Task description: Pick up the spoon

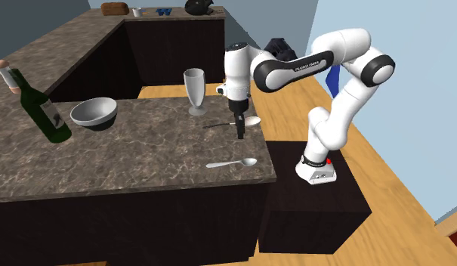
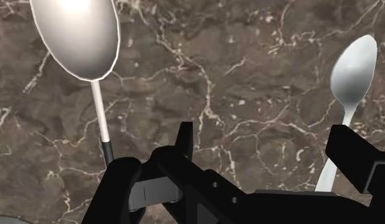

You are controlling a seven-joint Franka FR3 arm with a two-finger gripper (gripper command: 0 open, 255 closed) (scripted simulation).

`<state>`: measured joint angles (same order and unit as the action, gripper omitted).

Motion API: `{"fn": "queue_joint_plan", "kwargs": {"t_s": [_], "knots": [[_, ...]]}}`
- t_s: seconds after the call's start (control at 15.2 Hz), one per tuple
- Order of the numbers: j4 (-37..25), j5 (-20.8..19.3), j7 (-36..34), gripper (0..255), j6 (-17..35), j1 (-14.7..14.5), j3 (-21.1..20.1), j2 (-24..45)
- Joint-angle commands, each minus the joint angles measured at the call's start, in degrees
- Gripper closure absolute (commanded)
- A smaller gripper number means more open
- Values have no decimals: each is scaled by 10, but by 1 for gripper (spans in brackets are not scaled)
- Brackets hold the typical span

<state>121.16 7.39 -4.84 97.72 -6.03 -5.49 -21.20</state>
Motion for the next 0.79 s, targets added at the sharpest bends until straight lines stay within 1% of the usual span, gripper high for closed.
{"fn": "queue_joint_plan", "kwargs": {"t_s": [0.0,0.46,0.53,0.73], "knots": [[-29,12,-19,0,-2,-10,-15,36],[-141,39,-71,0,-9,-39,-54,169],[-141,39,-71,0,-9,-39,-54,169],[-119,39,-68,0,13,-40,-55,170]]}}
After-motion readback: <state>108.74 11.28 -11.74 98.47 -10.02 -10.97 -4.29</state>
